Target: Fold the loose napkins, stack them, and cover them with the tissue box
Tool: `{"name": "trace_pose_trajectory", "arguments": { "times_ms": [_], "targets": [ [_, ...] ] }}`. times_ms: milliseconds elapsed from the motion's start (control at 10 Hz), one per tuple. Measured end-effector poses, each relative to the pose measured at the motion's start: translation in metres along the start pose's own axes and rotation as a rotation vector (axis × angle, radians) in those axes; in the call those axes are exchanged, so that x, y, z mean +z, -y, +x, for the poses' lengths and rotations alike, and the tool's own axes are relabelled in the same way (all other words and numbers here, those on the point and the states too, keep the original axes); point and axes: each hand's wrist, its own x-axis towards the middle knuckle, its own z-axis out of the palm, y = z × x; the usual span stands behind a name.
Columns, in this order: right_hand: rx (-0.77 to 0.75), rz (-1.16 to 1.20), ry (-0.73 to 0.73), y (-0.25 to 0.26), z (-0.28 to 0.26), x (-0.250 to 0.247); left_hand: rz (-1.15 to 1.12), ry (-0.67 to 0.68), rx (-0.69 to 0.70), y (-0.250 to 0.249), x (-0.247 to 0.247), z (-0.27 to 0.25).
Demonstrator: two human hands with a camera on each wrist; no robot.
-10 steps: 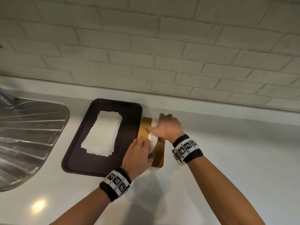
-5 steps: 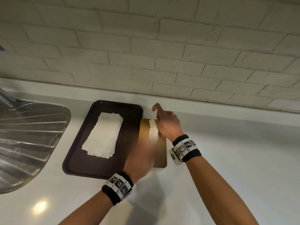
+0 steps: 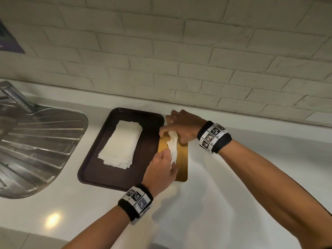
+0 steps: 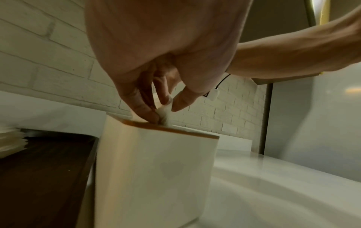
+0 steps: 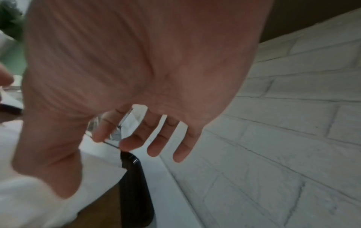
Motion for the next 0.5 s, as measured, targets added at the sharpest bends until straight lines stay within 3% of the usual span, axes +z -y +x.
{"name": "trace_pose_trajectory", "arguments": {
  "times_ms": [100, 200, 300, 500],
  "targets": [
    [0.031, 0.034, 0.082, 0.008, 0.003, 0.005, 0.085, 0.062, -0.049, -0.004, 0.000, 0.001],
    [0.108, 0.058, 0.036, 0.002, 0.007, -0.002, 0.101, 0.167, -0.075, -0.006, -0.008, 0.005],
    [0.203, -0.013, -0.098, -0.010, 0.003, -0.012, 0.098, 0.188, -0.079, -0.010, -0.022, 0.008],
    [0.456, 0.202, -0.383, 0.007, -0.044, -0.020, 0.061, 0.033, -0.025, -0.006, -0.069, -0.016]
  ]
}}
